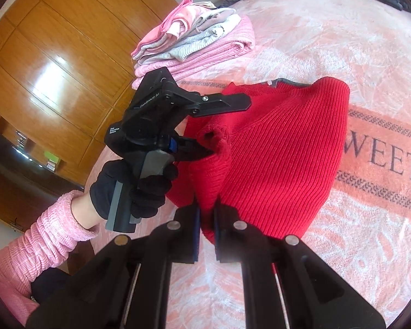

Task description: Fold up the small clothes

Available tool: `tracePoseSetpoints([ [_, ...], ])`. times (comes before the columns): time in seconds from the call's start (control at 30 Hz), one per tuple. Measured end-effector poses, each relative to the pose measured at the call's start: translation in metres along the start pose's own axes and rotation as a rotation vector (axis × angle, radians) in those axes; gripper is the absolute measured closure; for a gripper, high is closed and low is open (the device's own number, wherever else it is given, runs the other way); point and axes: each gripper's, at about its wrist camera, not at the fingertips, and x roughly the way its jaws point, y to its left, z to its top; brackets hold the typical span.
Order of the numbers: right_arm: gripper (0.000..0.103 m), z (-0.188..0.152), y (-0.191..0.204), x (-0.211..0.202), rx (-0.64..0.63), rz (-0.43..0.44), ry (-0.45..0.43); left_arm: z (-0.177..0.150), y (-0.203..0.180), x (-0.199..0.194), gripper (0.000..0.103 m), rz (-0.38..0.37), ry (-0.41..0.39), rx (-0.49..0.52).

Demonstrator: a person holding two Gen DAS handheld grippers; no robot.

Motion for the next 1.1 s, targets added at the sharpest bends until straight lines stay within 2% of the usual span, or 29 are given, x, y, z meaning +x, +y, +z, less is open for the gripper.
tracePoseSetpoints([
  [0.13, 0.097, 0.002, -0.005, -0.004, 0.024, 0.020, -0.011, 0.011, 0.004, 0.020, 0.017, -0.020, 0.024, -0.051],
  [0.23, 0.097, 0.000, -0.005, -0.005, 0.020, 0.020, -0.011, 0.022, 0.000, 0.029, 0.023, -0.068, 0.021, -0.057],
  [0.27, 0.097, -0.001, -0.005, -0.006, 0.018, 0.025, -0.014, 0.026, -0.004, 0.031, 0.027, -0.086, 0.029, -0.041],
  [0.33, 0.097, -0.002, -0.004, -0.009, 0.015, 0.033, -0.022, 0.032, -0.012, 0.035, 0.046, -0.099, 0.043, 0.003],
  [0.4, 0.097, -0.002, -0.005, -0.009, 0.023, 0.049, -0.027, 0.036, -0.013, 0.038, 0.069, -0.114, 0.057, 0.026],
  [0.47, 0.097, -0.003, -0.004, -0.007, 0.025, 0.054, -0.023, 0.038, -0.011, 0.040, 0.082, -0.115, 0.076, 0.048],
  [0.57, 0.097, -0.005, -0.002, -0.001, 0.024, 0.063, -0.010, 0.038, -0.006, 0.036, 0.084, -0.088, 0.091, 0.092],
  [0.7, 0.097, -0.004, 0.006, 0.012, 0.022, 0.093, 0.004, 0.038, -0.008, 0.018, 0.084, -0.079, 0.052, 0.155],
  [0.87, 0.097, 0.002, 0.031, 0.032, -0.018, 0.130, 0.019, 0.039, -0.017, -0.020, 0.084, -0.041, 0.013, 0.242],
  [1.1, 0.097, 0.013, 0.068, 0.079, -0.069, 0.171, 0.056, 0.043, -0.009, -0.082, 0.084, 0.012, -0.043, 0.292],
])
